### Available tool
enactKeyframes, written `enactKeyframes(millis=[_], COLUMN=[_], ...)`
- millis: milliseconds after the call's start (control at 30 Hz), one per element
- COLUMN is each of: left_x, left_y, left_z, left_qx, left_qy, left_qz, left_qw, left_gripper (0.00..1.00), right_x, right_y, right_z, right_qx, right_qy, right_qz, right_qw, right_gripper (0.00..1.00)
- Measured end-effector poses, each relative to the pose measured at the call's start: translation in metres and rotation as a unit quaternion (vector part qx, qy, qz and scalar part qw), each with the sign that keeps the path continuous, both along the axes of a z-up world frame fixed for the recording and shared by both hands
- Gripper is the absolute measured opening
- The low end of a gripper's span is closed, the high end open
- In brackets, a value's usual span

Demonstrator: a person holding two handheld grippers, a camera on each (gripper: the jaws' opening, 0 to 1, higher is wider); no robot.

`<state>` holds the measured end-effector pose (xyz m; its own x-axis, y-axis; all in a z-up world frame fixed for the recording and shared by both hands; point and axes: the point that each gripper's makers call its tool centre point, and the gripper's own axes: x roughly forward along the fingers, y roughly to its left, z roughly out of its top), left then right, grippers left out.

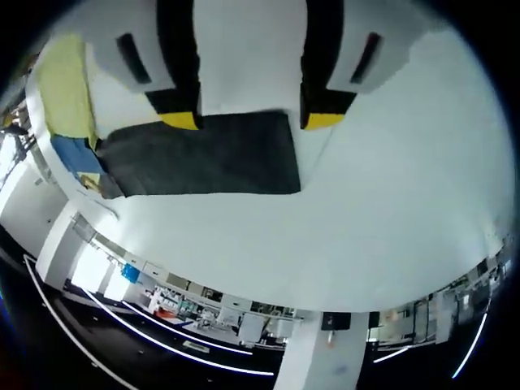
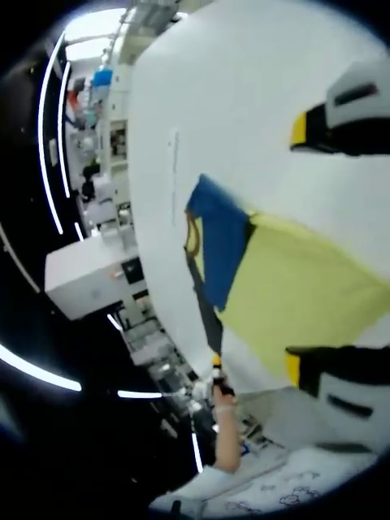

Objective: Fold the garment on the visible template until the final outline fits inside the template.

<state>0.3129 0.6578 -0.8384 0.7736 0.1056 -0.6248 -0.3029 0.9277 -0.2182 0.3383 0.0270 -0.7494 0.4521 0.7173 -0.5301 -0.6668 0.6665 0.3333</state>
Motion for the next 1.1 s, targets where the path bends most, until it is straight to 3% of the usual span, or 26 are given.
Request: enactKeyframes(millis=[167, 233, 367, 400, 467, 667, 833, 1100], left_x=[0.000, -0.005, -0.009, -0.008, -0.005, -0.004, 0.000, 0.026], left_y=[0.008, 0.013, 0.018, 0.019, 0.026, 0.021, 0.029, -0.001], left_z=[-0.003, -0.004, -0.003, -0.001, -0.003, 0.002, 0.009, 0.058], left_qx=[0.001, 0.034, 0.048, 0.035, 0.055, 0.048, 0.037, 0.026], left_qy=[-0.001, 0.012, 0.021, 0.017, 0.034, 0.036, 0.018, -0.058], left_qz=[0.011, 0.006, 0.014, 0.028, 0.016, 0.019, 0.027, -0.012], left_qw=[0.9999, 0.9993, 0.9985, 0.9988, 0.9978, 0.9980, 0.9988, 0.9979], left_gripper=[0.33, 0.26, 0.08, 0.08, 0.03, 0.00, 0.00, 0.00], right_x=[0.001, 0.003, 0.002, 0.003, 0.003, 0.003, 0.004, 0.002], right_y=[-0.001, -0.002, 0.004, 0.003, 0.003, 0.003, -0.003, 0.004], right_z=[0.002, 0.003, 0.005, 0.004, 0.004, 0.005, 0.005, 0.007], right_qx=[-0.006, -0.006, -0.009, -0.008, -0.008, -0.006, -0.003, -0.003], right_qy=[0.000, -0.003, -0.005, -0.005, -0.004, -0.006, -0.006, -0.010], right_qz=[-0.002, -0.003, 0.000, 0.002, 0.004, 0.003, 0.000, 0.005], right_qw=[1.0000, 1.0000, 0.9999, 1.0000, 1.0000, 1.0000, 1.0000, 0.9999], right_gripper=[0.98, 0.98, 0.97, 0.97, 0.97, 0.97, 0.96, 0.96])
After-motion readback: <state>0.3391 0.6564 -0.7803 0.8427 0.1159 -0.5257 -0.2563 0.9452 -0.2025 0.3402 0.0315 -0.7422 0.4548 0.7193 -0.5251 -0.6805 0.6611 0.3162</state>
